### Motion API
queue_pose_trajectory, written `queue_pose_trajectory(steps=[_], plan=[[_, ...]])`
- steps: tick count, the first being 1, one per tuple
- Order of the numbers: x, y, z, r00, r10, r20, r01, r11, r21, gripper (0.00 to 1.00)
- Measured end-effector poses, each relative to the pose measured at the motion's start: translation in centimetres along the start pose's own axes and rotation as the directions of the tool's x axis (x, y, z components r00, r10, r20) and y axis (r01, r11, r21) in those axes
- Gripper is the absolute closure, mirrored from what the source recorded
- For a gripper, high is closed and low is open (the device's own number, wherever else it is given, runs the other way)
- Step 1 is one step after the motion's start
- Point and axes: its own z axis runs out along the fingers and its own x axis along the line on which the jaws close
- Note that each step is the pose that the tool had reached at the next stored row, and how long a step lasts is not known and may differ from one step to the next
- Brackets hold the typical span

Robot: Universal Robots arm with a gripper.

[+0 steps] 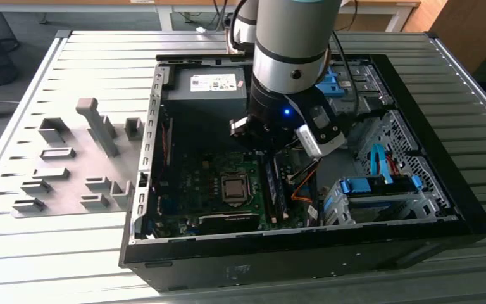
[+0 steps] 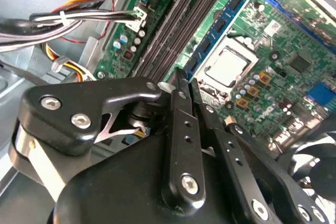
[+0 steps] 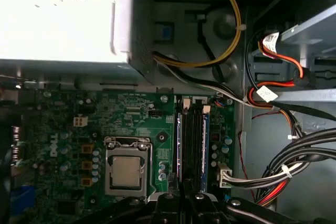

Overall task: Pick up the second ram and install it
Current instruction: 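Insert the second ram into the second slot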

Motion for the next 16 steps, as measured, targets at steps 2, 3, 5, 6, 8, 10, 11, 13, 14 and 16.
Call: queue_pose_trajectory(steps=[2,3,5,6,8,10,11,13,14,16], plan=[[-0.15,-0.02,0.36,1.0000,0.001,-0.0001,-0.001,1.0000,0.0001,0.86],[-0.15,-0.03,0.54,1.0000,0.003,-0.0001,-0.003,1.0000,0.0002,0.86],[-0.17,-0.03,0.90,1.0000,0.007,0.0000,-0.007,1.0000,0.0002,0.86],[-0.17,-0.03,1.08,0.9999,0.010,0.0000,-0.010,0.9999,0.0003,0.86],[-0.18,-0.04,1.42,0.9999,0.015,0.0000,-0.015,0.9999,0.0004,0.86],[-0.18,-0.04,1.65,0.9999,0.015,0.0000,-0.015,0.9999,0.0002,0.86],[-0.18,-0.04,1.66,0.9999,0.015,0.0000,-0.015,0.9999,0.0003,0.86],[-0.18,-0.04,1.66,0.9999,0.015,0.0000,-0.015,0.9999,0.0004,0.86],[-0.18,-0.04,1.68,0.9999,0.015,0.0000,-0.015,0.9999,0.0002,0.86],[-0.18,-0.04,1.69,0.9999,0.015,0.0000,-0.015,0.9999,0.0002,0.86]])
